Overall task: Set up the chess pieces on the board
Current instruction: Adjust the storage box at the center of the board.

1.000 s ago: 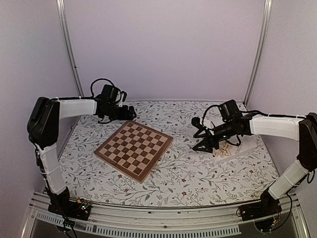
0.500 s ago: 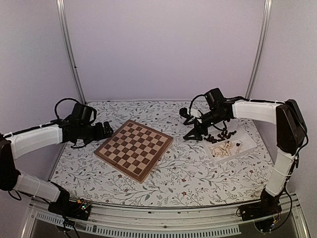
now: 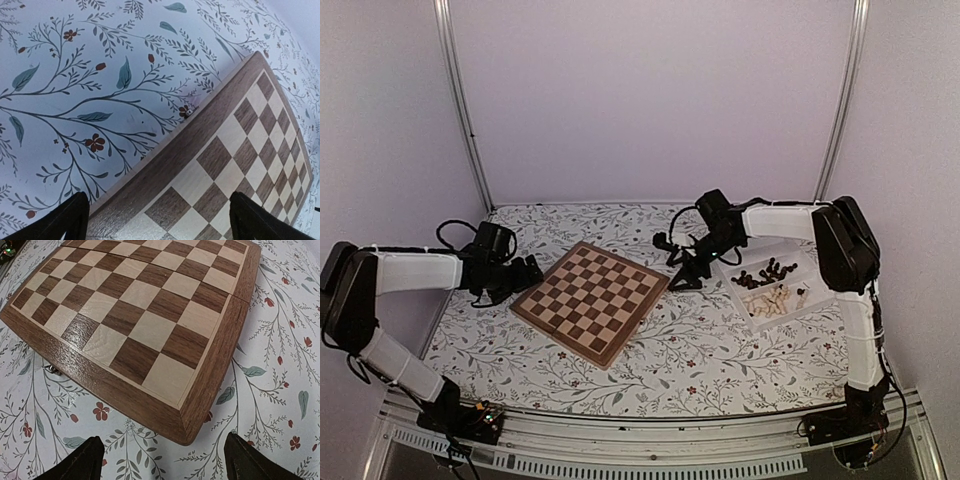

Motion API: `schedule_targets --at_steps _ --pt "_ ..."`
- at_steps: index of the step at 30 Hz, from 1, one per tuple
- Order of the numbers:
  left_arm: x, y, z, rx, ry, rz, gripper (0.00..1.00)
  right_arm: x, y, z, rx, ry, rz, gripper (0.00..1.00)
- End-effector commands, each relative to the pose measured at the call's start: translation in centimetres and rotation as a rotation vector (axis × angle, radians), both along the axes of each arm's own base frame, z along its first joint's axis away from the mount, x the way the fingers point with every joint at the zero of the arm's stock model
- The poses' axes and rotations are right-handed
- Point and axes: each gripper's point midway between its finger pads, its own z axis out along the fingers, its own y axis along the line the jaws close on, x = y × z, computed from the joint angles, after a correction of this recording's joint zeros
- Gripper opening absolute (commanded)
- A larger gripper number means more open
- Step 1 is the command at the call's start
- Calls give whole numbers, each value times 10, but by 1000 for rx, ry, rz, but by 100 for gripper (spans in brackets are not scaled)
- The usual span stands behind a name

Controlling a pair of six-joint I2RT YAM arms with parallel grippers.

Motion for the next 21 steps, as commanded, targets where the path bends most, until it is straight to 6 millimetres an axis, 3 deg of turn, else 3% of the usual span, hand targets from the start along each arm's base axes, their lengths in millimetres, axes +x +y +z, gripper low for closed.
schedule_targets --at_steps 1,4,11,14,21 --pt "20 -1 -11 -10 -21 13 99 0 12 -17 -32 21 14 87" --pt "35 -11 -15 -22 -29 -26 99 -1 18 -31 -60 56 4 86" --pt "65 -42 -34 -55 2 -165 97 -25 27 -54 -118 78 65 83" --pt "81 -64 -34 -100 -27 -233 94 -37 20 -61 -147 101 81 79" --pt "100 -123 -31 -159 -75 -385 89 -64 -12 -57 -226 138 12 73"
